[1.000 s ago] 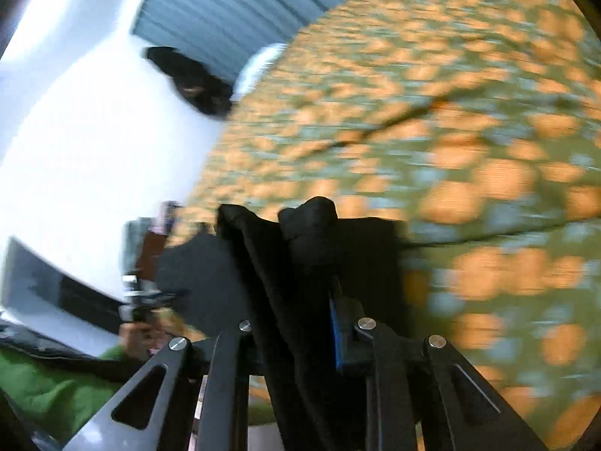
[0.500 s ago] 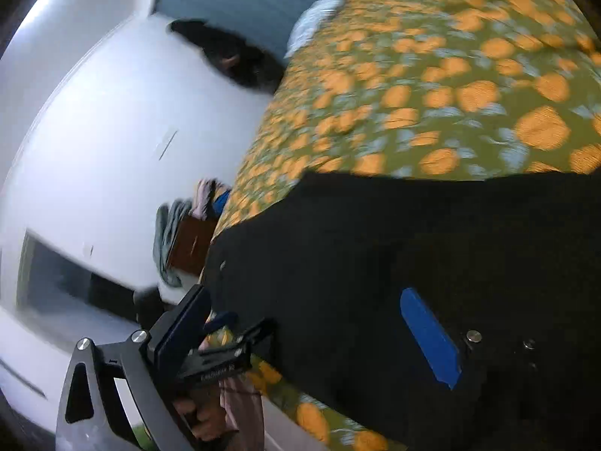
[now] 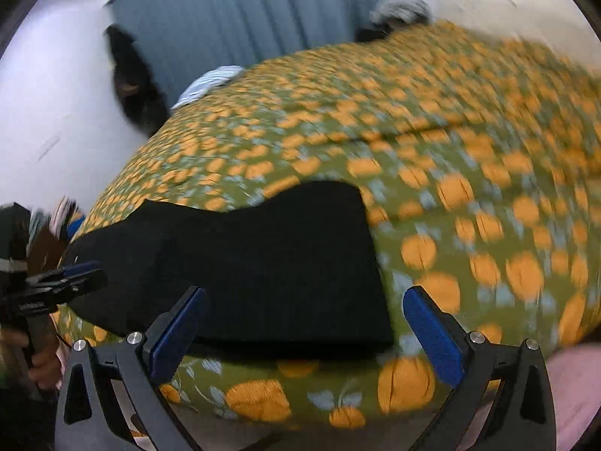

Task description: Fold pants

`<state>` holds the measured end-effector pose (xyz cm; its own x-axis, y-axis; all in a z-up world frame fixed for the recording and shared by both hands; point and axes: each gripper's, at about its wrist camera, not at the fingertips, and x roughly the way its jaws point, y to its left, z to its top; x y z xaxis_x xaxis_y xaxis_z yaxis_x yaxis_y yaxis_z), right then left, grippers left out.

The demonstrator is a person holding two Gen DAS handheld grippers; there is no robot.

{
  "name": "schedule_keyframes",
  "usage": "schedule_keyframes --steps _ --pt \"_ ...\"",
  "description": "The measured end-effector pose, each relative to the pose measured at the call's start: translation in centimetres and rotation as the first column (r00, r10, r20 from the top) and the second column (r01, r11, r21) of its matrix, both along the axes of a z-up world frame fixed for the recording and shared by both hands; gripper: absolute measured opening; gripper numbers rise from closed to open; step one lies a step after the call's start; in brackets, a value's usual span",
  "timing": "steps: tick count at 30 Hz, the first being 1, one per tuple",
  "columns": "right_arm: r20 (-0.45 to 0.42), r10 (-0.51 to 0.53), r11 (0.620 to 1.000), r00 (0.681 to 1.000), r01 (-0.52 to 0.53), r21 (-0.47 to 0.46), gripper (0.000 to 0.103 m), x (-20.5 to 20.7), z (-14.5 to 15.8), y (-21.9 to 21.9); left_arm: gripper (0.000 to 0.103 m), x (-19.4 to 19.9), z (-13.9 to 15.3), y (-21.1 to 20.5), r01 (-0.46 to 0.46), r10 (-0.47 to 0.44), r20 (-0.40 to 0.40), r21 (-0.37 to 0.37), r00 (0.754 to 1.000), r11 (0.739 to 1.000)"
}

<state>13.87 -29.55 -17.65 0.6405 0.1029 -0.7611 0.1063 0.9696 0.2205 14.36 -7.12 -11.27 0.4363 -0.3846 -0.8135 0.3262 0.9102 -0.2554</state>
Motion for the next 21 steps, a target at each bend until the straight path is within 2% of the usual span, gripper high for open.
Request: schedule_keyframes --steps 3,5,6,8,10,12,14,17,19,21 --pt "0.02 0.027 0.999 0.999 -0.026 -0.024 0.103 0.1 0.3 0.0 0.063 0.9 -1.0 -1.0 -0.012 0.012 -0.038 0.02 0.999 1.0" --pt "0.027 0.054 0.998 0.998 -0.053 -0.037 0.103 0.3 0.5 0.4 0.055 0.8 -1.5 -1.2 -0.015 0.017 -0.06 0.03 0.998 0.999" --pt "0.018 0.063 0.997 0.998 -0.063 -0.035 0.103 0.5 0.2 0.6 0.046 1.1 -1.7 -1.5 -0.011 0.014 -0.074 0.036 0.997 0.999" --pt "0.002 0.068 0.997 0.998 -0.068 -0.024 0.103 0.7 -0.3 0.5 0.04 1.0 -2.0 -1.5 -0.017 0.022 -0.089 0.056 0.996 0.998" --pt "0.008 0.064 0.998 0.998 -0.064 -0.012 0.103 0.6 -0.3 0.3 0.012 0.9 -2.5 -1.6 -0.021 0.028 -0.115 0.062 0.993 0.998" --pt "0.017 0.058 0.998 0.998 -0.058 -0.006 0.103 0.5 -0.2 0.2 0.005 0.7 -2.4 -1.4 -0.038 0.046 -0.117 0.063 0.992 0.997" --pt "0.033 0.043 0.999 0.999 -0.042 -0.007 0.103 0.1 0.2 -0.1 0.004 0.2 -1.3 -0.4 -0.056 0.059 -0.112 0.035 0.992 0.998" --pt "0.062 0.022 1.0 0.998 -0.021 -0.014 0.103 -0.4 0.8 -0.5 0.004 -0.4 -0.7 0.9 -0.09 0.095 -0.106 0.056 0.99 0.994" --pt "0.036 0.015 1.0 0.999 -0.015 0.001 0.103 -0.1 0.2 -0.8 0.005 -0.4 -2.0 1.4 -0.092 0.105 -0.136 0.104 0.985 0.99" --pt "-0.037 0.007 1.0 0.999 -0.007 -0.001 0.103 0.8 -1.1 -0.9 0.011 -0.3 -2.8 1.2 -0.09 0.11 -0.147 0.131 0.983 0.987"
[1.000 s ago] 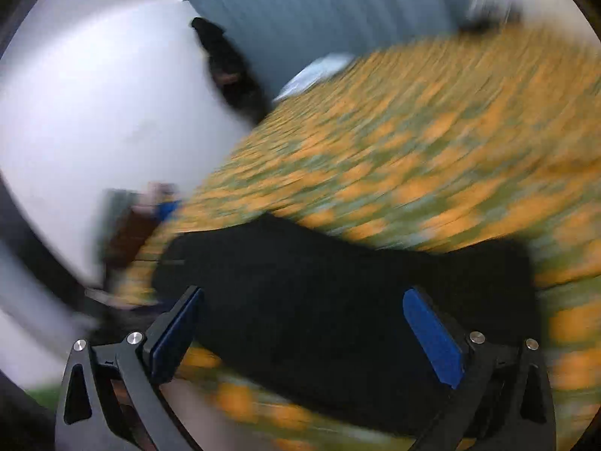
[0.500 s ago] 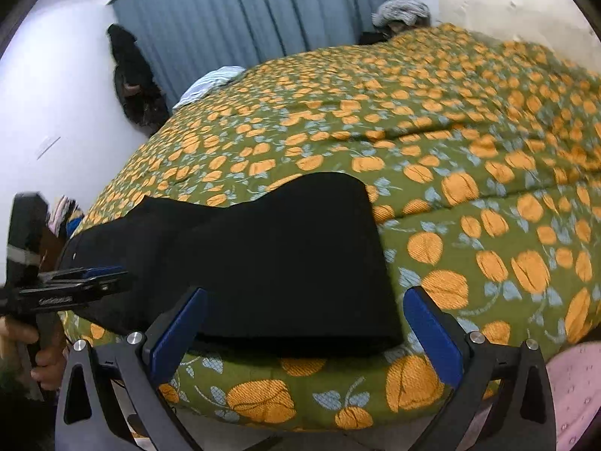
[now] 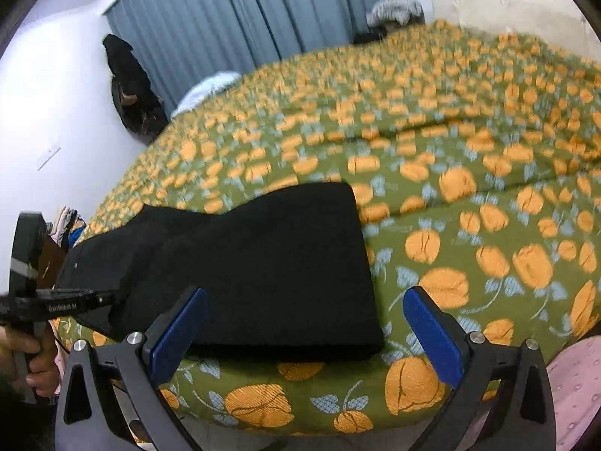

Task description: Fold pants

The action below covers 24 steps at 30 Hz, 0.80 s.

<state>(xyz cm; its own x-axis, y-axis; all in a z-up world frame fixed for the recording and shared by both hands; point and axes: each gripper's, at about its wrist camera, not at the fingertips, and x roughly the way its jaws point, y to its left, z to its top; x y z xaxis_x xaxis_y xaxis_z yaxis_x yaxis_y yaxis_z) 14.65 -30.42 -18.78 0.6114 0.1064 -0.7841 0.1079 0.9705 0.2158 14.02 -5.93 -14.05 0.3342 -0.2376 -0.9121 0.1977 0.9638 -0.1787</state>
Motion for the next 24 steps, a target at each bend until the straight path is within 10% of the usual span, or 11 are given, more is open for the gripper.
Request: schedule_keyframes --steps 2,4,6,17,21,24 --pt "-0.068 0.001 1.0 0.998 -0.001 0.004 0.103 0.8 -1.4 0.1 0.022 -0.1 0.5 -0.2 -0.004 0.004 0.015 0.016 1.0 1.0" --pt "-0.113 0.002 1.0 0.994 -0.001 0.016 0.103 1.3 -2.5 0.1 0.075 -0.5 1.7 0.0 -0.023 0.023 0.053 0.009 0.998 1.0" --pt "-0.122 0.007 1.0 0.992 -0.003 0.027 0.103 1.5 -2.9 0.0 0.086 -0.9 2.6 0.8 -0.039 0.042 0.1 -0.031 0.994 0.999" --pt "-0.004 0.007 0.999 1.0 -0.007 0.034 0.103 0.5 -0.9 0.0 0.075 0.8 -0.6 -0.8 -0.014 0.012 -0.046 -0.043 0.999 0.999" --pt "0.067 -0.003 1.0 0.998 0.001 0.03 0.103 0.0 0.6 -0.3 0.015 1.1 -0.7 -1.1 -0.018 0.016 -0.053 -0.026 0.998 1.0" --pt "0.075 -0.019 0.999 0.997 0.015 0.041 0.103 -0.1 1.1 -0.8 0.01 1.1 1.3 0.4 -0.045 0.044 -0.017 -0.081 0.999 0.996"
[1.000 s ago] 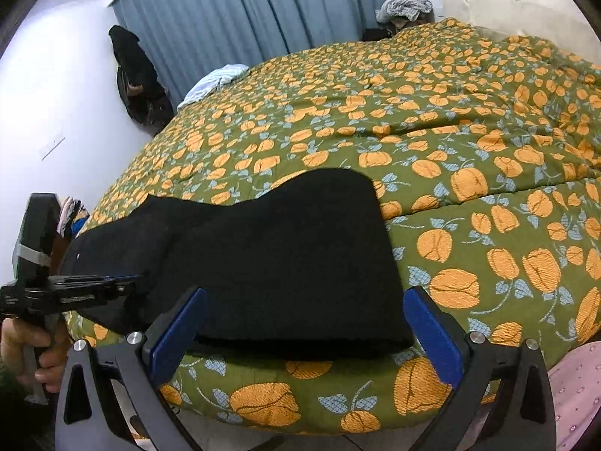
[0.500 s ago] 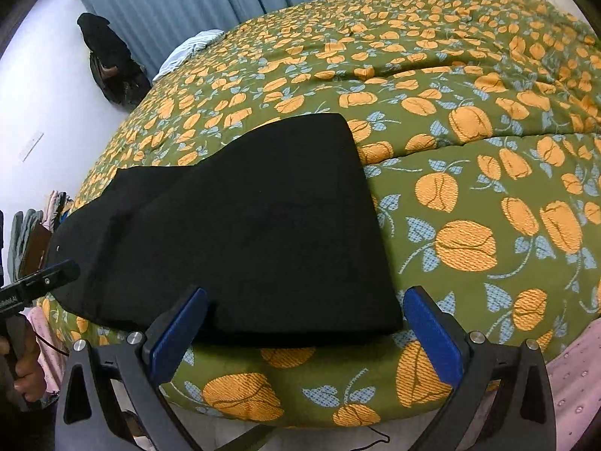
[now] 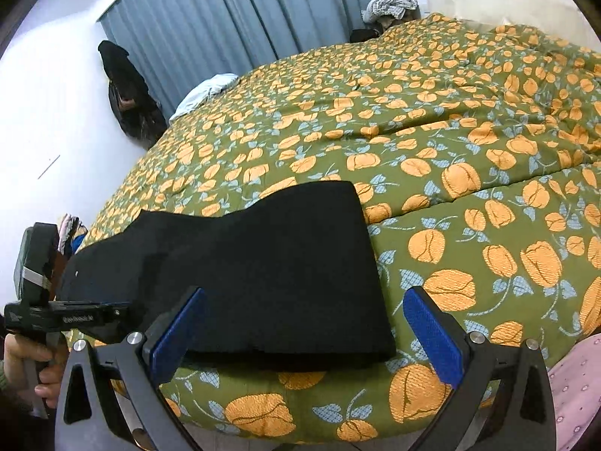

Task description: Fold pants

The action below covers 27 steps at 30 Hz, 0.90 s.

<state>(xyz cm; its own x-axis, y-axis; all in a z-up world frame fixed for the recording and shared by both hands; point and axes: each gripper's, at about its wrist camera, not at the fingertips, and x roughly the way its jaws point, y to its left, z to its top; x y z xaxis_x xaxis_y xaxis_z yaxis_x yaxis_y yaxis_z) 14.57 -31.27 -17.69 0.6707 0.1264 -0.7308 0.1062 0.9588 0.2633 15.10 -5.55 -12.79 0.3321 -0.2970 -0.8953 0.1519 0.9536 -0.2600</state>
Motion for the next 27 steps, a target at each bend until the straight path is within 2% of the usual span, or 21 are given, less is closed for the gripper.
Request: schedule_keyframes --steps 4,8,10,11,13,14,16,17,18,23,25,27 --pt "0.023 -0.008 1.0 1.0 0.008 0.021 0.103 0.0 1.5 -1.0 0.01 0.4 1.7 3.2 -0.064 0.063 0.048 0.003 0.997 0.998" --pt "0.069 0.112 0.988 0.991 -0.119 0.103 0.103 2.1 3.4 -0.8 0.011 0.4 0.1 3.6 -0.049 0.049 0.016 0.033 0.999 0.998" --pt "0.063 0.2 0.965 0.978 -0.207 0.161 0.103 4.0 3.6 0.1 0.011 -0.1 -0.7 2.7 -0.037 0.036 0.025 0.072 0.999 0.997" --pt "0.027 0.273 0.934 0.962 -0.272 0.23 0.103 5.7 2.8 0.9 0.011 -0.2 -0.9 2.4 -0.034 0.031 0.033 0.087 0.999 0.996" --pt "-0.03 0.355 0.889 0.935 -0.327 0.322 0.103 7.9 0.4 1.9 0.012 -0.3 -1.1 1.9 -0.025 0.019 0.049 0.12 0.999 0.993" --pt "-0.101 0.366 0.891 0.925 -0.318 0.323 0.103 9.2 -1.9 2.3 0.012 -0.4 -1.1 1.9 -0.022 0.016 0.05 0.123 0.999 0.992" --pt "-0.279 0.341 0.927 0.898 -0.271 0.261 0.102 10.8 -6.1 2.6 0.014 -0.4 -1.2 2.3 -0.019 0.015 0.042 0.084 0.999 0.996" --pt "-0.295 0.339 0.929 0.893 -0.267 0.257 0.102 11.1 -7.0 2.6 0.014 -0.2 -1.3 2.2 -0.024 0.021 0.04 0.079 0.999 0.997" --pt "-0.273 0.338 0.93 0.901 -0.274 0.246 0.102 11.1 -6.3 2.8 0.014 -0.2 -1.3 2.3 -0.026 0.023 0.04 0.082 0.999 0.996" --pt "-0.143 0.341 0.923 0.929 -0.302 0.24 0.103 13.2 -0.8 2.3 0.016 -0.3 -1.6 2.1 -0.022 0.018 0.049 0.086 0.999 0.996" --pt "-0.168 0.312 0.936 0.935 -0.273 0.22 0.103 14.8 -1.1 1.7 0.017 -0.1 -1.8 2.2 -0.027 0.023 0.043 0.081 0.999 0.996" --pt "-0.289 0.268 0.952 0.919 -0.206 0.228 0.103 16.9 -4.1 0.7 0.018 -0.1 -1.7 2.2 -0.029 0.026 0.042 0.072 0.999 0.997"
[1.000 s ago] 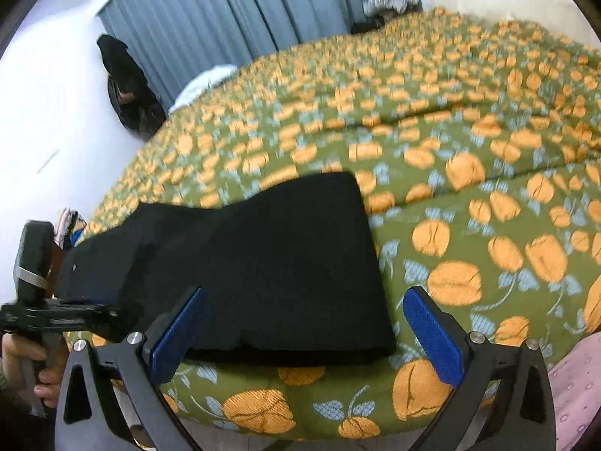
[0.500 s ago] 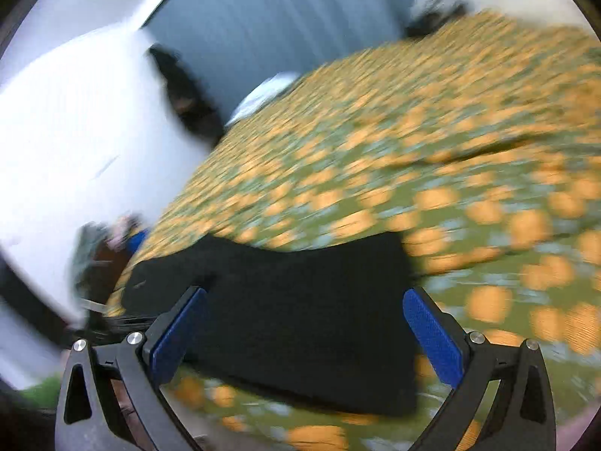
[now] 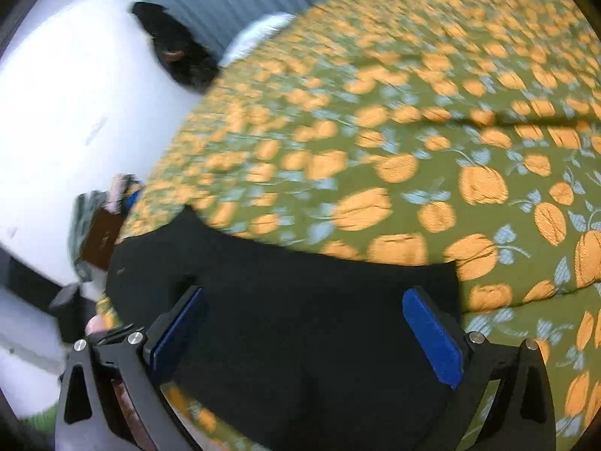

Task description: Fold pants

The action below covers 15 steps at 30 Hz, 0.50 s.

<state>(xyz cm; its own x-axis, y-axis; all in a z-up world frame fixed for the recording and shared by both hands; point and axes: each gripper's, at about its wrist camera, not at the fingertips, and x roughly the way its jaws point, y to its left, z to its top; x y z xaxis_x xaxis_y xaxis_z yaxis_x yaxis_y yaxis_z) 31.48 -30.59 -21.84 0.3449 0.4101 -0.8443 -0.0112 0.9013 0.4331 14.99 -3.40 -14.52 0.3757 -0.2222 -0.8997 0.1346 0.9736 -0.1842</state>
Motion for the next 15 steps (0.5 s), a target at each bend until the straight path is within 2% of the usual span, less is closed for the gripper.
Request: schedule_keyframes --steps 1,2,7,10,13,15 --pt "-0.069 -0.023 0.999 0.997 0.024 0.021 0.103 0.7 -2.0 -0.7 0.02 0.0 0.1 0.1 0.003 -0.003 0.0 -0.009 1.0 1.0" --pt "-0.072 -0.04 0.998 0.997 0.043 0.042 0.103 0.7 -2.4 -1.2 0.02 0.0 0.1 0.1 0.005 -0.005 0.0 -0.017 1.0 1.0" --pt "0.09 -0.106 0.976 0.99 0.086 0.198 0.103 -2.5 2.4 -2.3 0.02 -0.1 -0.1 0.3 0.004 -0.004 0.0 -0.025 1.0 1.0" --pt "0.118 -0.139 0.948 0.983 0.097 0.304 0.103 -6.4 4.5 -2.8 0.02 0.1 -0.2 0.3 0.002 -0.002 -0.005 -0.028 1.0 1.0" --pt "0.077 -0.202 0.918 0.976 0.162 0.362 0.103 -11.0 3.5 -3.6 0.021 0.2 -0.2 0.3 0.0 0.0 -0.004 -0.034 1.0 0.999" --pt "0.01 -0.228 0.914 0.974 0.21 0.348 0.103 -13.2 1.3 -3.6 0.021 0.2 -0.3 0.4 -0.005 0.005 -0.005 -0.043 1.0 0.999"
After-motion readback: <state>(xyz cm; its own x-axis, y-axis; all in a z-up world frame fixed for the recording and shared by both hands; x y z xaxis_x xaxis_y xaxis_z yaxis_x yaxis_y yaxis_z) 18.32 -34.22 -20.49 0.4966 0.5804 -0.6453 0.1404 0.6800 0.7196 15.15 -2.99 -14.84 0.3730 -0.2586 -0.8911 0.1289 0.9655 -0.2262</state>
